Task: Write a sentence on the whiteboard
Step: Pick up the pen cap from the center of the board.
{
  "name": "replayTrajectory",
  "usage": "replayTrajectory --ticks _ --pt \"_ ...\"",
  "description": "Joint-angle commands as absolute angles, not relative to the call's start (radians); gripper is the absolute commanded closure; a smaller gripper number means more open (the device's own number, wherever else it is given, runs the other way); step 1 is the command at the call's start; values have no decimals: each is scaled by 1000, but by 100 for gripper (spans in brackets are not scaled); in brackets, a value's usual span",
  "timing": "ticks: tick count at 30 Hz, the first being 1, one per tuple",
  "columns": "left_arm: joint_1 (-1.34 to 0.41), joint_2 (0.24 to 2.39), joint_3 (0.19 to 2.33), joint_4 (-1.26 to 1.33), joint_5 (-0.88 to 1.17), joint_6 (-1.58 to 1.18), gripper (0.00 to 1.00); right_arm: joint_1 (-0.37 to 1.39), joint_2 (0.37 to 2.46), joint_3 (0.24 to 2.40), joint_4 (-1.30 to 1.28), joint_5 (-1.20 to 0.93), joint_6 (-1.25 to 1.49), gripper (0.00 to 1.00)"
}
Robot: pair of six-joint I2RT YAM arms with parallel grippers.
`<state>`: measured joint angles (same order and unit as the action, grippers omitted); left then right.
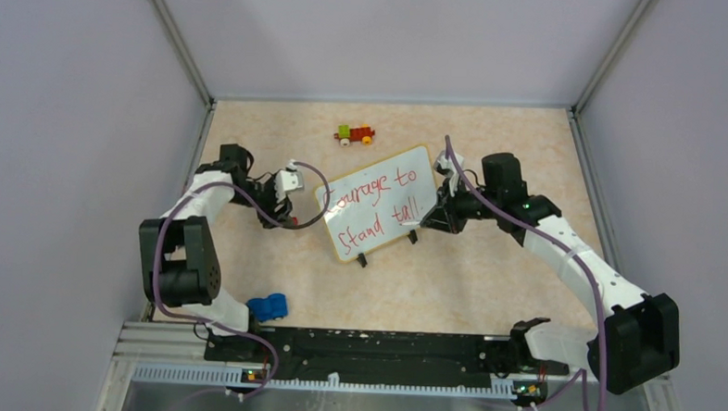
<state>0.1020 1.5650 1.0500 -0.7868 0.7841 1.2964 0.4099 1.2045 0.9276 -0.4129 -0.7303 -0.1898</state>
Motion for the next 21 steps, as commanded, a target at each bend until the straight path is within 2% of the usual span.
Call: replayTrajectory --ticks 1,21 --pt "97 1595 1048 -773 775 1376 34 404 1185 928 -393 -742 -201 100" --pt "41 1679 1031 -706 681 1343 39 403 1198 929 -394 -738 -201 100"
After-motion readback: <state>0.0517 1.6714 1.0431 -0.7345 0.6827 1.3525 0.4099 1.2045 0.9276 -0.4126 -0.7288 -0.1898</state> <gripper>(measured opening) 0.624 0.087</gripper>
